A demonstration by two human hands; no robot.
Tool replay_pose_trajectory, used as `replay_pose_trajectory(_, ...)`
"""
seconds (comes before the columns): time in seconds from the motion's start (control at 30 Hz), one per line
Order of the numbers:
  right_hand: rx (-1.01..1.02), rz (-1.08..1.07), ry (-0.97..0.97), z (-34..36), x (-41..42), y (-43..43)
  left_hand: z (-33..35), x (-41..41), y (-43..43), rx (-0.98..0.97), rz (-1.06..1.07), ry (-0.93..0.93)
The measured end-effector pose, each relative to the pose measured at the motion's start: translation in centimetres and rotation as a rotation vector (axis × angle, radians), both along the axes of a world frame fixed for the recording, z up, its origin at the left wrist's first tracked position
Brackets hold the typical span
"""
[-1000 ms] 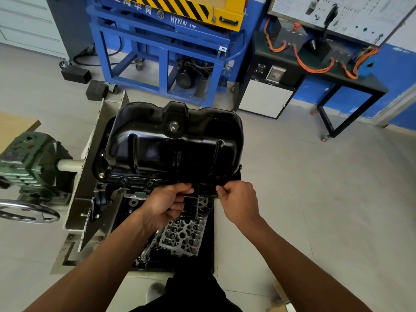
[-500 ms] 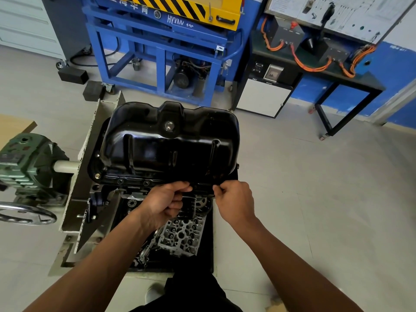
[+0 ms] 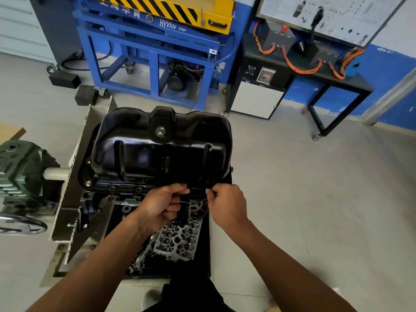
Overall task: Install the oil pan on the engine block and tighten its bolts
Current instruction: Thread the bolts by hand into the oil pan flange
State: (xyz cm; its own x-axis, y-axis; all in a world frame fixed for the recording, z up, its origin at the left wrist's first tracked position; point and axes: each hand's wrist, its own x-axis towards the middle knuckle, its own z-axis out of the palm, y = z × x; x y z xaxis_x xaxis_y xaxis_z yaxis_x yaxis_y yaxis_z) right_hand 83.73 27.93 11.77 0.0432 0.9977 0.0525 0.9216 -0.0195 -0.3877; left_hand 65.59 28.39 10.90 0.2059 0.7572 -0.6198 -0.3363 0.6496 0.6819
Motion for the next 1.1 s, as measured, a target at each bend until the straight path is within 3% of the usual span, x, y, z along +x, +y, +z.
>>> replay_pose_trajectory(0.13, 0.006, 0.032, -0.105, 0.3, 0.1, 0.2, 0.1, 0.3, 0.2, 0.006, -0.009, -0.007)
replay_pose_trajectory(0.33, 0.013, -0.020, -0.007, 0.3, -0.1, -0.3, 0.6, 0.3, 0.2, 0.005, -0.017, -0.006)
replay_pose_trajectory(0.63, -0.001, -0.001, -0.151, 0.4, -0.5, 0.0, 0.4, -0.5, -0.4, -0.014, -0.003, -0.038)
replay_pose_trajectory(1.1, 0.084, -0.007, 0.129, -0.4, 0.5, -0.7, 0.2, -1.8, -1.2, -0.013, 0.020, -0.057)
